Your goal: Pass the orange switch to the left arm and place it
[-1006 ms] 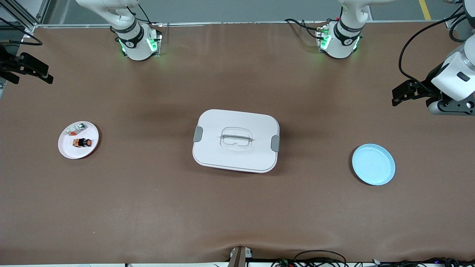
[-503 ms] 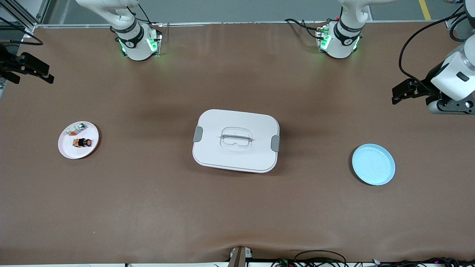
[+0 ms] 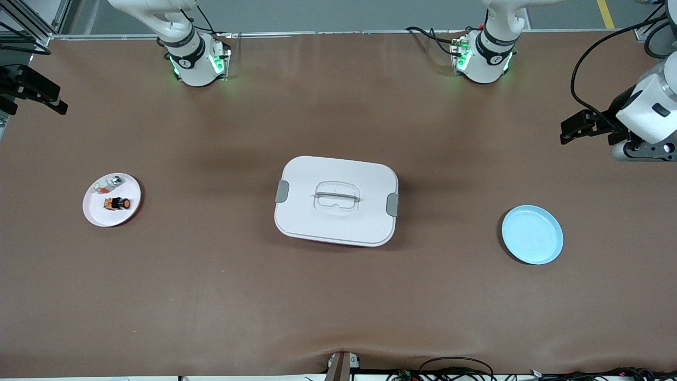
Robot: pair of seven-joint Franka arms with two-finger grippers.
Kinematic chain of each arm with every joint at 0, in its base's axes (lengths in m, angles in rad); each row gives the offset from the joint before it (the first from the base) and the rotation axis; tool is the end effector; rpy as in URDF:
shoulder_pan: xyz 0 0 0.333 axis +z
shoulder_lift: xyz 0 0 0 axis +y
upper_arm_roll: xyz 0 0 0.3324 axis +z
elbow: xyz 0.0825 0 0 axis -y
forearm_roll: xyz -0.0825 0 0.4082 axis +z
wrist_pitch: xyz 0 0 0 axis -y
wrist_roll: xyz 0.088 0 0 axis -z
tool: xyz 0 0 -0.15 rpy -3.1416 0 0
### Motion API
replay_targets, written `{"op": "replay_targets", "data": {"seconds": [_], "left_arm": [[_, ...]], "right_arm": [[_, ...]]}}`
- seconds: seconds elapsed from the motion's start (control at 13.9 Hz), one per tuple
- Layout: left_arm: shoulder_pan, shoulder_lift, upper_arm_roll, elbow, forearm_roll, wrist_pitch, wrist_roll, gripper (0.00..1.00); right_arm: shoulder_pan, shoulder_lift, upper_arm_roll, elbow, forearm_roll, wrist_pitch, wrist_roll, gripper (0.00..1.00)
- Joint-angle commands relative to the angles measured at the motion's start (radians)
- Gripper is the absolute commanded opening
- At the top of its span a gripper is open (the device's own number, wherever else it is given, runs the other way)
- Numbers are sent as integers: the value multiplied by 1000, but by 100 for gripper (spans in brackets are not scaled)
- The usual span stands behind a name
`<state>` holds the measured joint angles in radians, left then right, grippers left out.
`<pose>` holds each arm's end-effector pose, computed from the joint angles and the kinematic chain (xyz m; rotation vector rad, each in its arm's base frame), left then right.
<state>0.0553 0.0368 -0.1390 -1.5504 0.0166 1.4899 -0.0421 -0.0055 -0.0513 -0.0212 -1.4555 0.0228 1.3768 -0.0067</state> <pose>0.5754 -0.0443 0.5803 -3.1198 0.0643 0.1499 0.5380 -0.0110 0.6659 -3.1172 0.0247 0.0421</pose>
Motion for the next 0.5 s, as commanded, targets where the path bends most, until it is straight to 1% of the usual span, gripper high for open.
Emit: {"op": "replay_targets", "data": {"seconds": [0.0,0.43], "left_arm": [[-5,8,1,24,-4,-25,4,100],[-17,9,2,24,-4,-25,4,100]], "right_arm": [[2,13,4,29,6,-27,19,100],[2,13,6,26,6,-28,28,100]]}}
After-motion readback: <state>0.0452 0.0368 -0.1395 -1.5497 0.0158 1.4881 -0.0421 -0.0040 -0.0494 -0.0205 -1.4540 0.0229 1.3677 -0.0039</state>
